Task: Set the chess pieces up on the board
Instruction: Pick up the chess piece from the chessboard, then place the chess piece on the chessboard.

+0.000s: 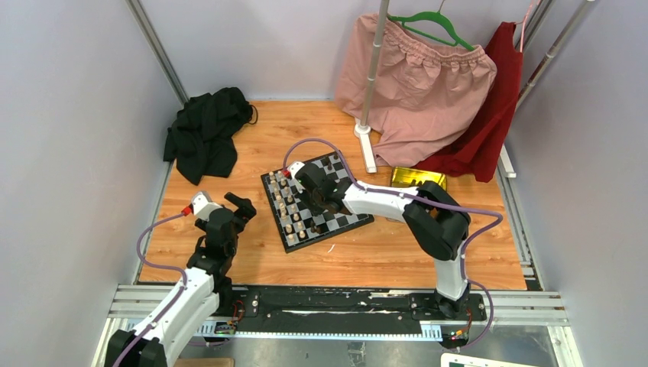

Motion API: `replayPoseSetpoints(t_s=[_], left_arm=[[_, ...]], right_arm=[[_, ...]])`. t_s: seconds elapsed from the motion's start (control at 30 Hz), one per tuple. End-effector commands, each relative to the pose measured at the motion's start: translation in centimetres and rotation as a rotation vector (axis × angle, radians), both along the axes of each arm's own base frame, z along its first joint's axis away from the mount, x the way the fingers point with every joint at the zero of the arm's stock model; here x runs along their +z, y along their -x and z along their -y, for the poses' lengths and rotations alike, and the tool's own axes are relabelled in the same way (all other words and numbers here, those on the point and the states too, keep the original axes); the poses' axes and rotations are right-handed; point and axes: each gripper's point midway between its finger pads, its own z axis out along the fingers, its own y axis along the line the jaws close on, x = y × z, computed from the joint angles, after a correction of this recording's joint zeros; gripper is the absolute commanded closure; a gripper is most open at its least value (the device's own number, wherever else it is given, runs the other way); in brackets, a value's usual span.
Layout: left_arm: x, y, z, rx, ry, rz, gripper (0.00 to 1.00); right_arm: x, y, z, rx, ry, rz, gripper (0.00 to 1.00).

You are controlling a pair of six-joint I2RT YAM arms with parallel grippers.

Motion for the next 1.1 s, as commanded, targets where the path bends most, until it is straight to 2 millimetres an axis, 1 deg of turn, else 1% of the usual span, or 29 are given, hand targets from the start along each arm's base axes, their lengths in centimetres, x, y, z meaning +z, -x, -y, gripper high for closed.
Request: replayPoseSetpoints(t_s=[0.0,0.03,0.17,0.3,0.37,0.43,0.6,0.73,0.9,1.07], left_arm=[[0.2,0.1,-0.6,0.023,-0.021,0.018,0.00],[0.2,0.1,-0.7,0.025,-0.022,0.018,0.00],[0.2,0.2,-0.7,0.025,-0.021,0.021,0.00],[0.2,0.2,-0.7,0.025,-0.020,0.020,0.00],[0.2,0.2,-0.7,0.024,-0.020,0.020,0.00],[0.2,0.2,-0.7,0.024,-0.019,0.020,0.00],[0.2,0.2,-0.7,0.024,-0.019,0.020,0.00],[0.3,0.2,-0.7,0.025,-0.021,0.021,0.00],[0.3,0.2,-0.7,0.025,-0.019,0.022,0.00],[0.3,0.1,-0.7,0.025,-0.019,0.022,0.00]], right_arm=[[1.4,-1.0,-0.7,-0.006,-0.043,0.018,0.98],[1.7,-1.0,-0.7,-0.006,-0.049,0.022,1.00],[2.6,-1.0,-0.3,-0.017,-0.059,0.040,1.00],[4.1,-1.4,0.4,-0.041,-0.061,0.079,1.00],[4.7,-2.0,1.1,-0.064,-0.056,0.098,1.00],[4.9,-2.9,2.1,-0.100,-0.042,0.108,1.00],[4.3,-5.9,4.9,-0.186,-0.019,0.097,1.00],[3.6,-7.9,6.3,-0.229,-0.012,0.079,1.00],[3.3,-9.7,6.9,-0.244,-0.010,0.069,1.00],[2.7,-10.8,6.8,-0.242,0.002,0.057,1.00]])
